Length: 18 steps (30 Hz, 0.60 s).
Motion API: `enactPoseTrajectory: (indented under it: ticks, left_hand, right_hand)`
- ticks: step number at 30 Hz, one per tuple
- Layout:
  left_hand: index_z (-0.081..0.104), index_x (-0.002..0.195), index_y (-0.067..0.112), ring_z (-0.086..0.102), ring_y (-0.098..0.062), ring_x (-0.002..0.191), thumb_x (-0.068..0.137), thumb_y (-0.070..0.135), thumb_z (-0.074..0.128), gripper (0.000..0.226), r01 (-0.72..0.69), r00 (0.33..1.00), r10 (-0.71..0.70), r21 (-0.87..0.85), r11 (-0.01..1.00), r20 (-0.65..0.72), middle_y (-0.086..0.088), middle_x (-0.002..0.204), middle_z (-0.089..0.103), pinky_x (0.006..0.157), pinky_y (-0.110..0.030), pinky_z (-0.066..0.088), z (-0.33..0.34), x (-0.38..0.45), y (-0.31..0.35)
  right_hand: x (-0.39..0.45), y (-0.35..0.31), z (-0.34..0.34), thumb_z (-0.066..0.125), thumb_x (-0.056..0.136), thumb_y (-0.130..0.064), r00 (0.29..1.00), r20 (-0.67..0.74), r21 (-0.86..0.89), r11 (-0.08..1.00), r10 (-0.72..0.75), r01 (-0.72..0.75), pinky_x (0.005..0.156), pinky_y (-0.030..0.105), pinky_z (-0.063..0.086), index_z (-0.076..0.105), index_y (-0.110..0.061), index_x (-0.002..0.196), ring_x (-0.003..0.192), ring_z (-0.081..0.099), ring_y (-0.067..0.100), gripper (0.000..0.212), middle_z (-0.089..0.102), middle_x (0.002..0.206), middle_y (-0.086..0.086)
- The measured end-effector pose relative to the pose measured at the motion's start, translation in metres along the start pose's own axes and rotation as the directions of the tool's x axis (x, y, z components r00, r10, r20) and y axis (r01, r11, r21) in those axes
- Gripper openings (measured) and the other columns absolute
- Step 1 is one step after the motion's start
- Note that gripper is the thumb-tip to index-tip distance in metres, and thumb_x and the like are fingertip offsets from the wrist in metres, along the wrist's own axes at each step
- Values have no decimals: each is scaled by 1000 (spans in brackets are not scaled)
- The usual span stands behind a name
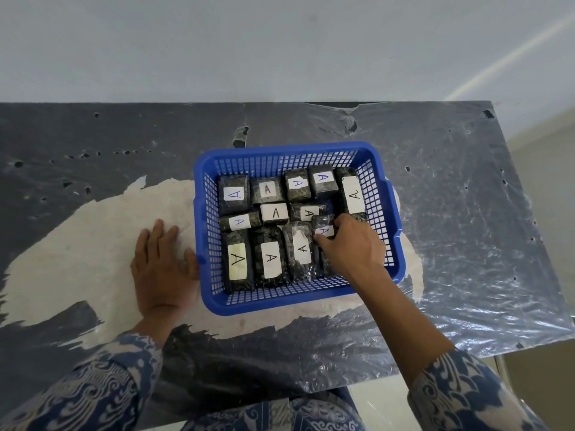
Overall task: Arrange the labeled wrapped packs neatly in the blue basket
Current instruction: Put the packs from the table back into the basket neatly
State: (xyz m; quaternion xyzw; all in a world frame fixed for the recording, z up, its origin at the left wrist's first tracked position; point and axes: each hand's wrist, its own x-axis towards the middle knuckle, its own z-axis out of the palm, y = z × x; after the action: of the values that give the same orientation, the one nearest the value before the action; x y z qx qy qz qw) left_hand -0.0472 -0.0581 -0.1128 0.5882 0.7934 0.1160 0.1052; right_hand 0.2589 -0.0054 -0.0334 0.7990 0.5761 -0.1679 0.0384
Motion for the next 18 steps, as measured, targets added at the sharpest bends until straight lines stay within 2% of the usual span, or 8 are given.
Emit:
enactPoseTrajectory:
  ticks: [4,7,9,12,15,18]
  left_hand:
    - [45,144,9,28,-35,149,96,46,32,62,3,1000,-3,3,1000,11,-15,158,38,115,-57,32,1,1,-1]
    - [45,144,10,27,-34,149,95,45,32,62,7,1000,-7,1,1000,15,-14,158,37,115,-56,31,0,0,0]
    - [46,144,9,27,-34,149,95,44,34,62,8,1000,-8,-4,1000,13,-14,158,37,115,-55,31,0,0,0]
    - [46,144,9,27,-34,149,95,42,36,61,14,1000,-14,-9,1000,19,-14,158,37,115,-55,31,-1,0,0]
    - [45,145,9,27,-34,149,94,44,35,62,18,999,-18,-11,1000,31,-13,159,36,116,-55,30,-1,0,0]
    - [44,145,10,26,-33,150,94,46,33,64,27,999,-26,-13,1000,42,-13,159,35,116,-55,29,-2,1,0]
  right_hand:
    - [2,1,0,61,83,-67,999,-12,-68,997,-41,40,56,30,37,63,-20,95,67,53,22,49,64,79,1]
    - [2,-2,-2,60,82,-59,997,-27,-68,996,-66,64,54,30,36,65,-20,93,64,53,23,41,65,77,0]
    - [4,0,-9,59,83,-52,994,-62,-18,996,-86,85,54,29,42,68,-24,96,65,58,21,32,69,77,-2]
    - [14,11,-27,61,88,-39,988,-52,72,987,-143,147,61,29,54,74,-31,100,72,67,16,19,75,84,-9]
    - [26,21,-44,58,94,-32,976,-14,-7,976,-216,216,60,27,45,75,-35,104,78,66,19,20,77,94,-9]
    - [32,26,-50,54,97,-35,978,-2,-85,975,-208,207,61,29,46,74,-34,110,83,68,23,23,77,97,-5]
